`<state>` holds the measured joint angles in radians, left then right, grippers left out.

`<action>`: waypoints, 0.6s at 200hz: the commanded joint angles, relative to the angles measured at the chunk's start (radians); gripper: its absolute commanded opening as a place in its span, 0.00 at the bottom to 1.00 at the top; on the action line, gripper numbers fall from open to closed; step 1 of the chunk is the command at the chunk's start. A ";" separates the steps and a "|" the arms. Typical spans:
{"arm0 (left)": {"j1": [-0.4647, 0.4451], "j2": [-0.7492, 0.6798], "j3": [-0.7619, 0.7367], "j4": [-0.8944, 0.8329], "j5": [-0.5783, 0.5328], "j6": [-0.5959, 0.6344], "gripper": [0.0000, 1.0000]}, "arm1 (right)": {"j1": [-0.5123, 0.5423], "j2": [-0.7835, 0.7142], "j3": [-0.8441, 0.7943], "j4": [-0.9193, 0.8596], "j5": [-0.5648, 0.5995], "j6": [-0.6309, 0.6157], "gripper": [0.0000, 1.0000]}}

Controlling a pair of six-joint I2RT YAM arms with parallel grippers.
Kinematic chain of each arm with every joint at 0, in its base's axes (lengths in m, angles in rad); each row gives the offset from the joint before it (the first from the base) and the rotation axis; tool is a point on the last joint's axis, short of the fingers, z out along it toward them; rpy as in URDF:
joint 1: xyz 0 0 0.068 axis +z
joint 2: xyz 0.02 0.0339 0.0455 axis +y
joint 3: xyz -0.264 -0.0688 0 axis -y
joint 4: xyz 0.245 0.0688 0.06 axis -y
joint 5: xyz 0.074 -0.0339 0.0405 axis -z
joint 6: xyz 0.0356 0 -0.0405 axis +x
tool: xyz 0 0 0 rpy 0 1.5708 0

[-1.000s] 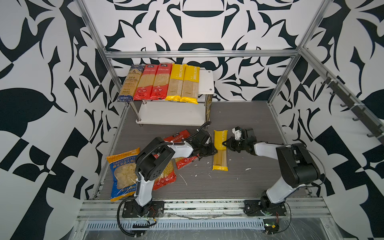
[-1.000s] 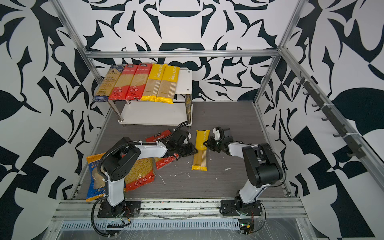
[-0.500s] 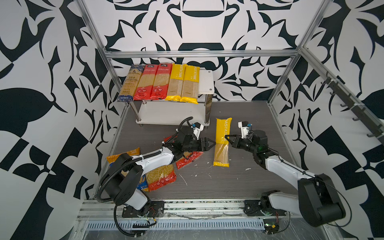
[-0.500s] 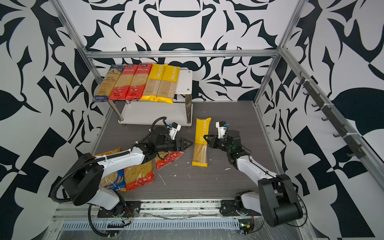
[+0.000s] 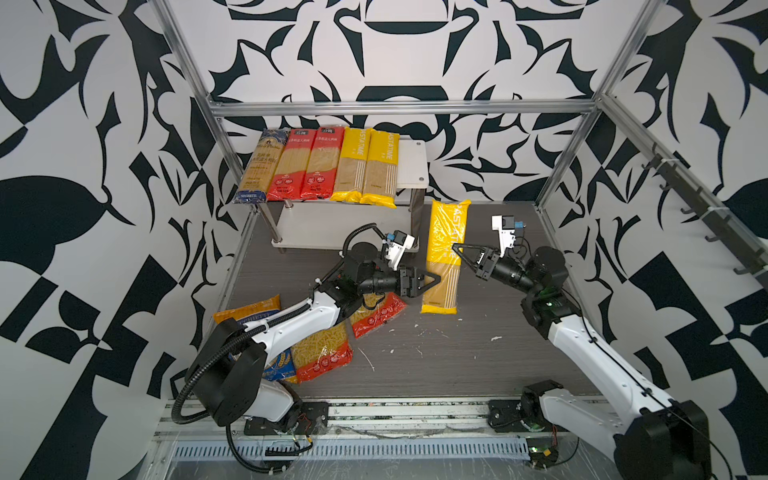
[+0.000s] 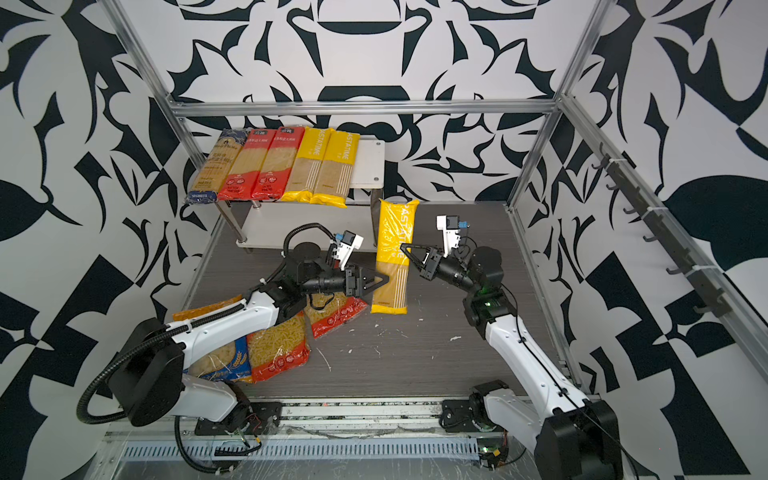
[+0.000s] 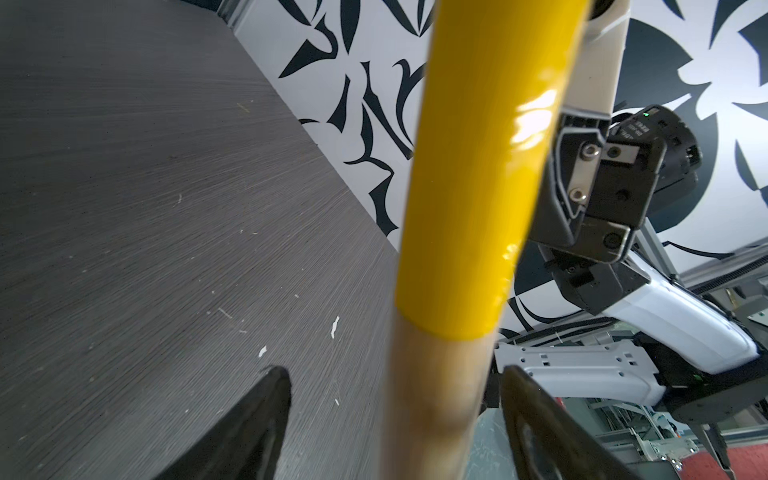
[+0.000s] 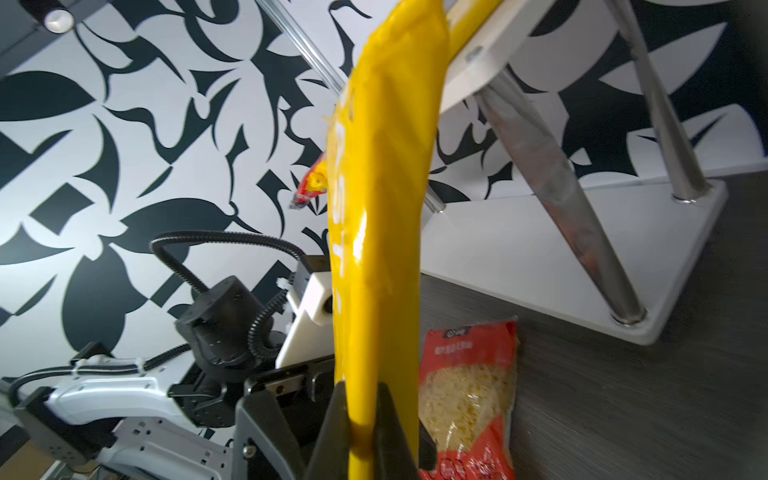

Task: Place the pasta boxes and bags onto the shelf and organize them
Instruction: 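Lift the yellow pack upright with both grippers holding its two ends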

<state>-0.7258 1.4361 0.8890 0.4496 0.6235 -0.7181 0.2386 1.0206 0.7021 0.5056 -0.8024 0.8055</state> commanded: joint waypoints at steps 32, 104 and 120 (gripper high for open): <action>-0.015 0.020 0.068 0.089 0.105 -0.053 0.70 | 0.014 0.000 0.151 0.149 -0.125 0.072 0.00; -0.009 0.050 0.182 0.003 0.140 -0.049 0.43 | 0.022 -0.005 0.137 0.107 -0.181 0.096 0.00; -0.007 0.060 0.194 0.028 0.140 -0.082 0.31 | 0.022 -0.010 0.127 0.082 -0.175 0.089 0.00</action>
<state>-0.7315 1.4670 1.0512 0.4461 0.7349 -0.7612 0.2520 1.0538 0.7773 0.4900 -0.9485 0.8742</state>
